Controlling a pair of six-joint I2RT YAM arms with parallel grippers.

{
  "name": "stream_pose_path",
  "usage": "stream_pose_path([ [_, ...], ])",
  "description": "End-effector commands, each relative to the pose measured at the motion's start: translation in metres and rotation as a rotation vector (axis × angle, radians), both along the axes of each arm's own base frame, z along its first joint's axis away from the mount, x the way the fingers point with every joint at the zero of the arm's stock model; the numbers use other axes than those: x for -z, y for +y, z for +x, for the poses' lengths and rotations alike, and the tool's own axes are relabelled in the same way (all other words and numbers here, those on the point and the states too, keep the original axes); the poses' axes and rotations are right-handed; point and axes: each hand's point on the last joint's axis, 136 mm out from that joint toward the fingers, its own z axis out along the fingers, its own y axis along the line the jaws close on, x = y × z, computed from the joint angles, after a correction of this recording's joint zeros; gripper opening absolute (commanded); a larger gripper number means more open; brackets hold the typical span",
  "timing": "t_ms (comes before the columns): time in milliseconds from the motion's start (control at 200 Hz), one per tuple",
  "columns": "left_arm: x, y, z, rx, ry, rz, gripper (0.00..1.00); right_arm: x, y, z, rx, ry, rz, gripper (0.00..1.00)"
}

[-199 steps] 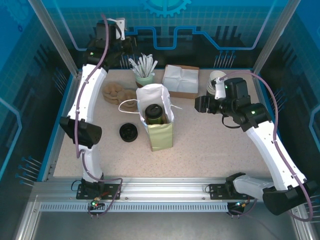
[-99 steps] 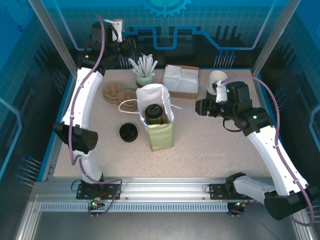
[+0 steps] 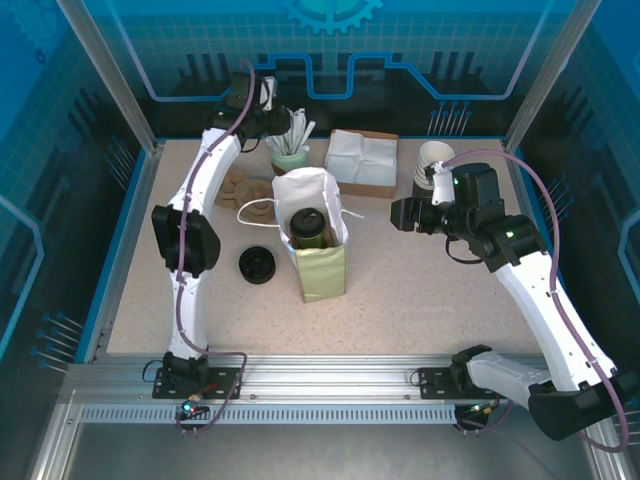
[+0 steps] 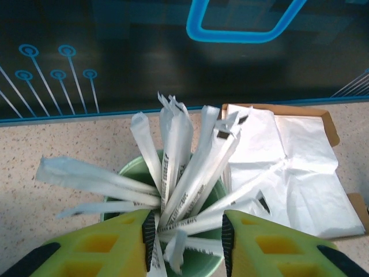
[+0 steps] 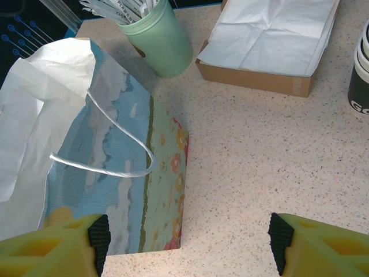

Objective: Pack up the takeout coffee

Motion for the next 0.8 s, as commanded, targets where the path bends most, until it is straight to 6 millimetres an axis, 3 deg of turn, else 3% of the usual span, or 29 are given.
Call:
stream_pose_path([
  [0, -0.02, -0.001, 0.008, -0.022, -0.058, -0.019, 0.37, -0.004, -0.004, 0.003, 0.016, -0.01, 0.0, 0.75],
  [315, -0.003, -0.001, 0.014, -0.031, -0.035, -0.007, 0.27, 0.0, -0.004, 0.004, 0.01, -0.007, -0.01, 0.75],
  [645, 0.008, -0.002, 0.016, -0.033, -0.017, -0.001, 0.27, 0.001, -0.006, 0.005, 0.011, -0.009, -0.025, 0.76],
  [795, 0.004, -0.002, 0.015, -0.035, -0.023, -0.006, 0.13, 0.0, -0.006, 0.005, 0.009, -0.011, -0.022, 0.76],
])
